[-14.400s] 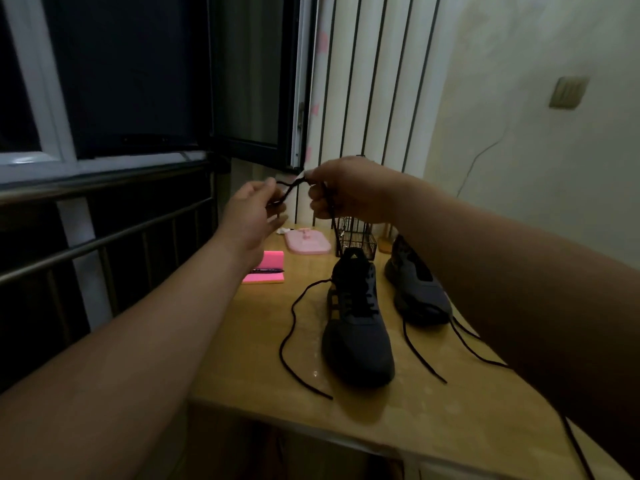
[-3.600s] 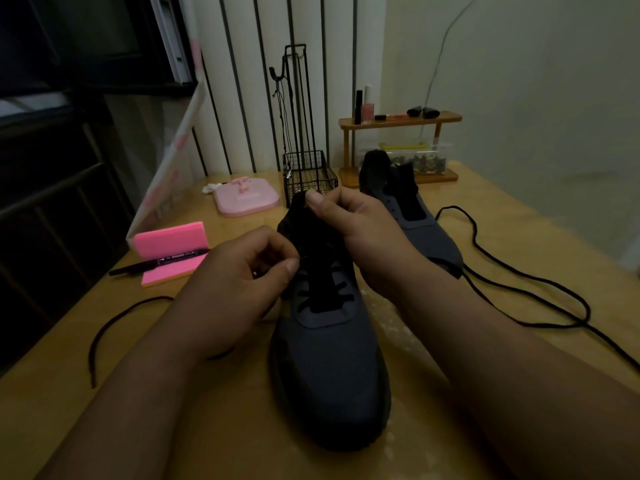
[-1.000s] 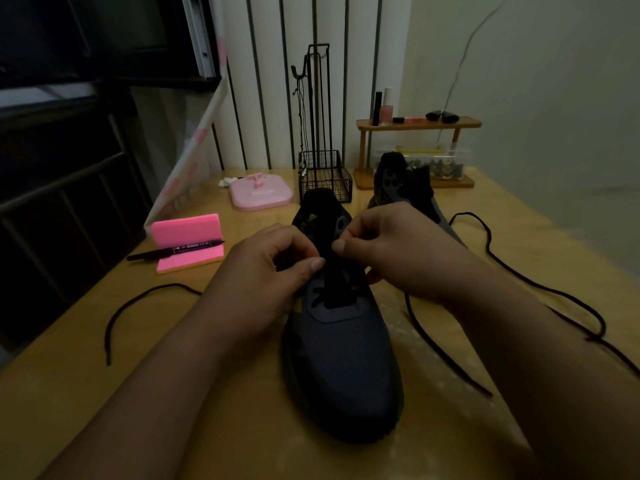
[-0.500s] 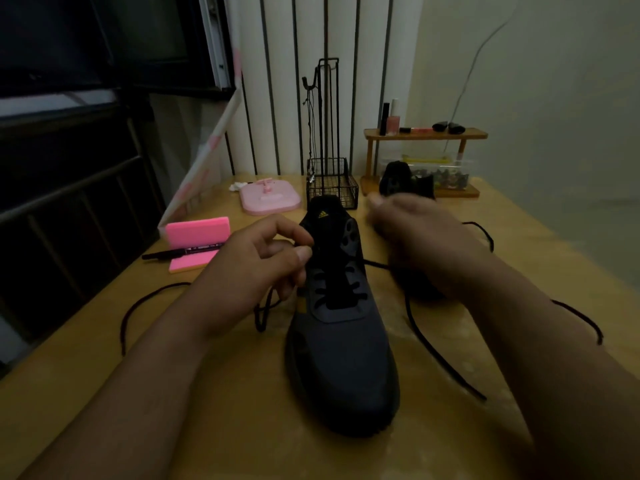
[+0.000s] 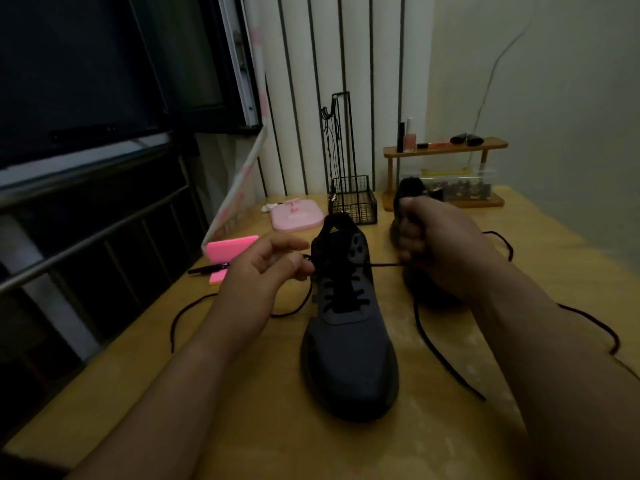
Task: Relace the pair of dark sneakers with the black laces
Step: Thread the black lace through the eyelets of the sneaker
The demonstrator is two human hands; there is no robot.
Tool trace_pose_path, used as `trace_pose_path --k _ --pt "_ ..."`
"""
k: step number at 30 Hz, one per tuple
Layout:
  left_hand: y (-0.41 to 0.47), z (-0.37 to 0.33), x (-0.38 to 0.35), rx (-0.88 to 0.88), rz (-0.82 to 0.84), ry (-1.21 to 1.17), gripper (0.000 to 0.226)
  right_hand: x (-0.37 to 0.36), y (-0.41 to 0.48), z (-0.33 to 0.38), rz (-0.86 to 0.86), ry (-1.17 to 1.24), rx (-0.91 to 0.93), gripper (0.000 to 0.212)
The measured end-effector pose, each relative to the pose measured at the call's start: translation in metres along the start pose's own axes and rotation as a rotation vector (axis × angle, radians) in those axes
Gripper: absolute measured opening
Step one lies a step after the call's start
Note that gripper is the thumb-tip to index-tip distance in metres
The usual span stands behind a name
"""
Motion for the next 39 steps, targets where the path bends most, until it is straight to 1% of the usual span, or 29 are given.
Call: trace_pose_path --k 1,2,3,4,5,8,10,12,13,14,15,17,18,19,20,21,22,23,24,26,27,28,29,30,31,34,35,37,39 --pt "0.000 -0.002 0.001 -0.010 -0.017 -0.038 0.021 -0.001 0.000 -0.001 0.087 -0.378 0.079 0.024" --pt "0.001 -0.004 0.001 -0.009 -0.015 -0.092 0.023 -0.007 0.000 -0.002 0.212 -0.659 0.156 0.027" --pt "0.002 -0.007 0.000 -0.002 -0.007 -0.144 0.025 -0.014 -0.002 -0.006 0.352 -0.802 0.177 0.030" --pt "0.004 -0.009 -0.001 -0.001 -0.008 -0.175 0.026 -0.018 -0.004 -0.010 0.466 -0.823 0.141 0.033" --pt "0.005 -0.012 -0.002 -0.006 -0.023 -0.184 0.027 -0.019 -0.007 -0.012 0.530 -0.803 0.089 0.033" --pt "0.011 -0.018 -0.003 -0.015 -0.107 -0.151 0.028 -0.013 -0.008 -0.009 0.575 -0.814 0.028 0.026" --pt "0.018 -0.017 -0.006 -0.012 -0.131 -0.023 0.032 -0.011 -0.009 -0.010 0.611 -0.830 0.000 0.027" --pt "0.022 -0.015 -0.012 -0.014 -0.085 0.187 0.038 -0.012 -0.012 -0.013 0.659 -0.827 -0.017 0.025" --pt "0.022 -0.014 -0.016 -0.004 -0.051 0.247 0.041 -0.013 -0.012 -0.011 0.649 -0.765 -0.012 0.024" --pt "0.022 -0.014 -0.019 0.009 -0.023 0.275 0.044 -0.012 -0.011 -0.008 0.586 -0.650 -0.008 0.025" --pt "0.022 -0.014 -0.020 0.019 -0.010 0.286 0.045 -0.009 -0.009 -0.004 0.472 -0.493 -0.010 0.024" --pt "0.022 -0.014 -0.018 0.030 -0.016 0.286 0.047 0.005 -0.003 0.000 0.153 -0.094 -0.034 0.016" --pt "0.023 -0.013 -0.017 0.038 -0.022 0.281 0.047 0.012 0.000 0.000 0.029 0.097 -0.041 0.013" --pt "0.023 -0.013 -0.016 0.047 -0.023 0.272 0.048 0.015 0.002 -0.001 -0.033 0.244 -0.045 0.016" --pt "0.024 -0.011 -0.016 0.057 -0.023 0.264 0.048 0.016 0.005 -0.004 -0.048 0.339 -0.052 0.022" --pt "0.024 -0.011 -0.017 0.062 -0.020 0.258 0.048 0.016 0.006 -0.006 -0.037 0.382 -0.067 0.025" --pt "0.024 -0.010 -0.017 0.065 -0.020 0.252 0.048 0.015 0.007 -0.008 -0.010 0.362 -0.086 0.022" --pt "0.025 -0.009 -0.018 0.067 -0.021 0.247 0.047 0.013 0.006 -0.009 0.043 0.264 -0.094 0.018" --pt "0.025 -0.008 -0.018 0.070 -0.024 0.242 0.047 0.011 0.005 -0.010 0.128 0.052 -0.079 0.019" --pt "0.025 -0.006 -0.017 0.069 -0.029 0.235 0.046 0.005 0.002 -0.011 0.358 -0.559 -0.006 0.034" --pt "0.025 -0.006 -0.017 0.066 -0.030 0.237 0.046 0.001 0.001 -0.016 0.480 -0.783 0.015 0.039" --pt "0.025 -0.007 -0.018 0.063 -0.030 0.246 0.046 -0.002 -0.002 -0.020 0.576 -0.892 0.015 0.039" --pt "0.025 -0.008 -0.018 0.057 -0.027 0.257 0.046 -0.005 -0.004 -0.021 0.630 -0.909 0.009 0.035" --pt "0.024 -0.009 -0.018 0.050 -0.024 0.268 0.047 -0.007 -0.006 -0.019 0.648 -0.867 0.013 0.030" --pt "0.024 -0.009 -0.018 0.044 -0.021 0.276 0.047 -0.007 -0.007 -0.015 0.629 -0.784 0.023 0.028" --pt "0.024 -0.009 -0.018 0.034 -0.011 0.280 0.046 0.006 0.001 -0.007 0.396 -0.384 0.050 0.030" --pt "0.024 -0.009 -0.019 0.028 -0.009 0.285 0.046 0.011 0.004 -0.008 0.337 -0.299 0.044 0.032" --pt "0.024 -0.007 -0.019 0.022 -0.014 0.304 0.044 0.013 0.005 -0.014 0.294 -0.230 0.018 0.031" --pt "0.025 -0.006 -0.019 0.023 -0.027 0.314 0.040 0.012 0.005 -0.018 0.274 -0.240 0.001 0.029"
Point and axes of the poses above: each hand's wrist, its own y-axis towards the middle knuckle, its own x-axis out of the back of the hand, z = x × y, the point moved 5 cm from there along y, towards the middle knuckle, and after that the axes turned 14 degrees about x, right-handed, at the moved point
